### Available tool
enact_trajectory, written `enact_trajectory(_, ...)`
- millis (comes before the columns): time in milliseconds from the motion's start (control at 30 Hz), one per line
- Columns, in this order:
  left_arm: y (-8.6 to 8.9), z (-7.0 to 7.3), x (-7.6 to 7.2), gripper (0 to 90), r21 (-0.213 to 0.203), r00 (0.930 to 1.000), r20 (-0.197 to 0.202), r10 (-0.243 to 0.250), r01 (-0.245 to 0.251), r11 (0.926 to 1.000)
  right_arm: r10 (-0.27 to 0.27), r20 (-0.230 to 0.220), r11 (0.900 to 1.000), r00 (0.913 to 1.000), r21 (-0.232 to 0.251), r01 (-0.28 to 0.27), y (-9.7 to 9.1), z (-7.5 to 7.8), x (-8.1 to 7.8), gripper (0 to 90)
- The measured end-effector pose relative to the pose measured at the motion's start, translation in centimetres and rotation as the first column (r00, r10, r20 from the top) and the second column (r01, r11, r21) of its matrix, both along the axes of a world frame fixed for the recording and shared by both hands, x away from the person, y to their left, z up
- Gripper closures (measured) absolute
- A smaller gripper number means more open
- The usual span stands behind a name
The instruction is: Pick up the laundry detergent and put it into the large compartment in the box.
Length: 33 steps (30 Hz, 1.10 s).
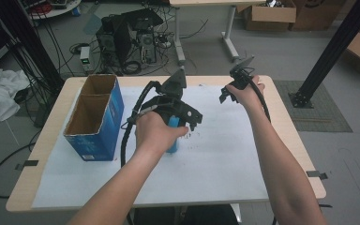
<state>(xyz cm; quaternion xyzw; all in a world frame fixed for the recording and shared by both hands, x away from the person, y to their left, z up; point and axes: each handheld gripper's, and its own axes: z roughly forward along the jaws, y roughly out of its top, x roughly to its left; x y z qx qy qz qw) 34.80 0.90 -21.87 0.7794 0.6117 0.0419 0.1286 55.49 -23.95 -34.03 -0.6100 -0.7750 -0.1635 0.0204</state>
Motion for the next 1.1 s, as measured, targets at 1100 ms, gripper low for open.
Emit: enact_trajectory(1100, 0.0, -5.0, 7.0, 0.1, 0.104, 0.9909, -0.030, 0.131, -0.127, 0.9864, 0.012, 0.006, 0.9998, 0.9999, 0.018, -0.012, -0.2, -0.3, -0.1, 22.9)
